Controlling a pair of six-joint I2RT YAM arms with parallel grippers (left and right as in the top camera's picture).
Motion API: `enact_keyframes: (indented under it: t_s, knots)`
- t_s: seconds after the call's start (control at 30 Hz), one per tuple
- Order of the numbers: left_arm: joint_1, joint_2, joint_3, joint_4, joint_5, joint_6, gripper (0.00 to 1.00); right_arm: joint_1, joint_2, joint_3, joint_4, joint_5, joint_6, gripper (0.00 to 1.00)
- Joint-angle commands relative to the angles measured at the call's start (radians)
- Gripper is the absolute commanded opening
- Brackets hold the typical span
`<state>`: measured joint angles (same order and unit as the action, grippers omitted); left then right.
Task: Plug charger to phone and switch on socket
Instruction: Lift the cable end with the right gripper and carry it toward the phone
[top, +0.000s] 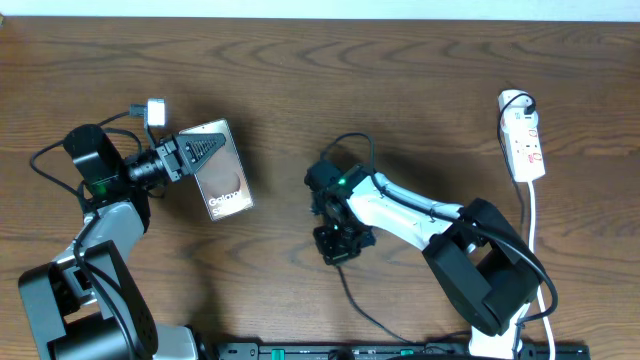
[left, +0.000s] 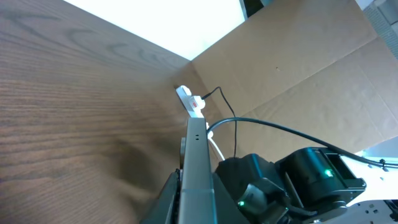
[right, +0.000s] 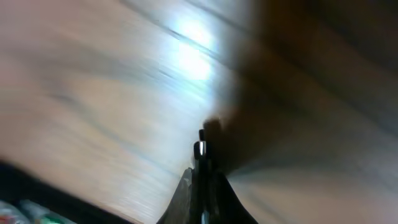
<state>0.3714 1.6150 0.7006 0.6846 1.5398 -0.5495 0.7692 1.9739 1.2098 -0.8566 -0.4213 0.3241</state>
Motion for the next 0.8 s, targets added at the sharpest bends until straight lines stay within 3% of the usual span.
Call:
enact_keyframes:
  t_s: [0.0, 0.23, 0.37, 0.77]
  knots:
    - [0.005, -0.002, 0.015, 0.005, 0.020, -0.021, 0.07, -0.014, 0.013, -0.011, 0.079, -0.246, -0.156, 0.01]
    - [0.005, -0.002, 0.016, 0.006, 0.017, -0.032, 0.08, -0.054, 0.013, -0.011, 0.229, -0.584, -0.289, 0.01]
    - [0.005, -0.002, 0.016, 0.025, -0.049, -0.117, 0.07, -0.103, 0.013, -0.011, 0.263, -0.699, -0.343, 0.01]
    - [0.005, -0.002, 0.017, 0.532, -0.066, -0.530, 0.07, -0.186, 0.013, -0.011, 0.574, -0.887, -0.364, 0.01]
